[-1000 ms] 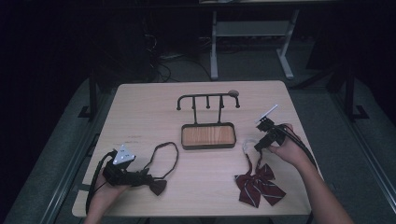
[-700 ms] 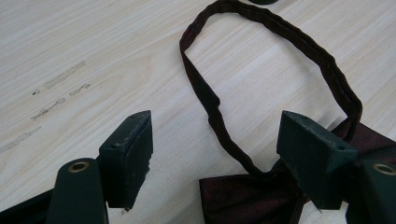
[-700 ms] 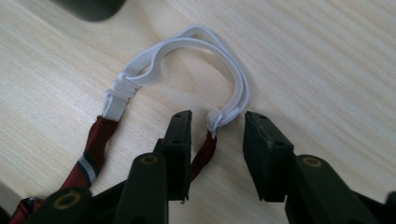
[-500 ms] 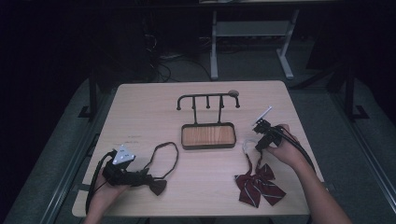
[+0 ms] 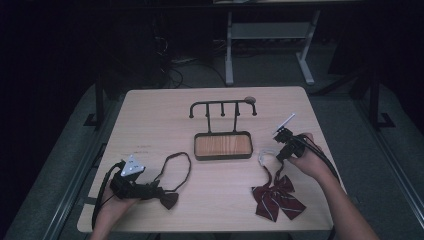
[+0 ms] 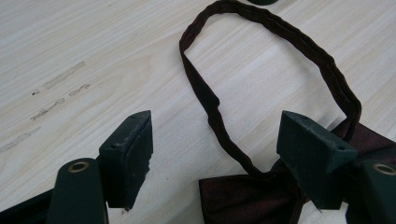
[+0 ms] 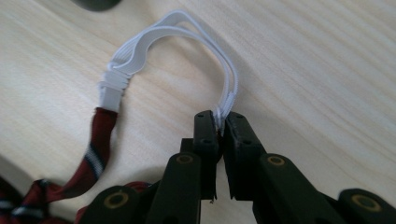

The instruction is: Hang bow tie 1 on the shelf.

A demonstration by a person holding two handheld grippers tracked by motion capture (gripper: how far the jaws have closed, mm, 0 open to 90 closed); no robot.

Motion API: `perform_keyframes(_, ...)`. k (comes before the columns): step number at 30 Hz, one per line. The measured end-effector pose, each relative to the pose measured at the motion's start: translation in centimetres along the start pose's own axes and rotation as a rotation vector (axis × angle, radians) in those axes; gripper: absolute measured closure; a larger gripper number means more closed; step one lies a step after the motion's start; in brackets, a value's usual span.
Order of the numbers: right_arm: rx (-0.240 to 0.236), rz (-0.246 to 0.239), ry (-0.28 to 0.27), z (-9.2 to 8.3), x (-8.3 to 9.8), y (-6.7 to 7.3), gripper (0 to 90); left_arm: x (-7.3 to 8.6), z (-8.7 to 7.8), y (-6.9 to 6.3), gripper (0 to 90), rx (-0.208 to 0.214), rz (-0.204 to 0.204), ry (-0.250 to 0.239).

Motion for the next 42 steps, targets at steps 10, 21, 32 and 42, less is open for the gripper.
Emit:
perform_keyframes(10,-0.027,-0.038,-0.076,-3.4,0.0,1.1,83.7,0.0,0.1,-0.2,27.4,0.001,-0.004,-0.003)
perform_keyframes(21,-0.036,-0.095,-0.140,-6.8,-0.6,2.3,83.8,0.0,0.1,-0.1,27.4,0.002,-0.002,0.002)
perform_keyframes(32,-0.015,-0.135,-0.189,-10.1,-1.2,3.2,83.9,0.0,0.2,-0.3,27.4,0.003,0.002,0.002)
perform_keyframes(42,0.000,-0.159,-0.219,-12.2,-2.0,3.7,84.0,0.0,0.2,-0.2,27.4,0.002,0.003,0.000)
Point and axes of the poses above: each handheld gripper's, and its own axes: z roughly forward along the jaws, x roughly out of its underside, y roughly to its left, the point moved 3 cm from there along z, roughly forward along the jaws, and after that the axes turned 10 degrees about -z, right-handed, at the moved point
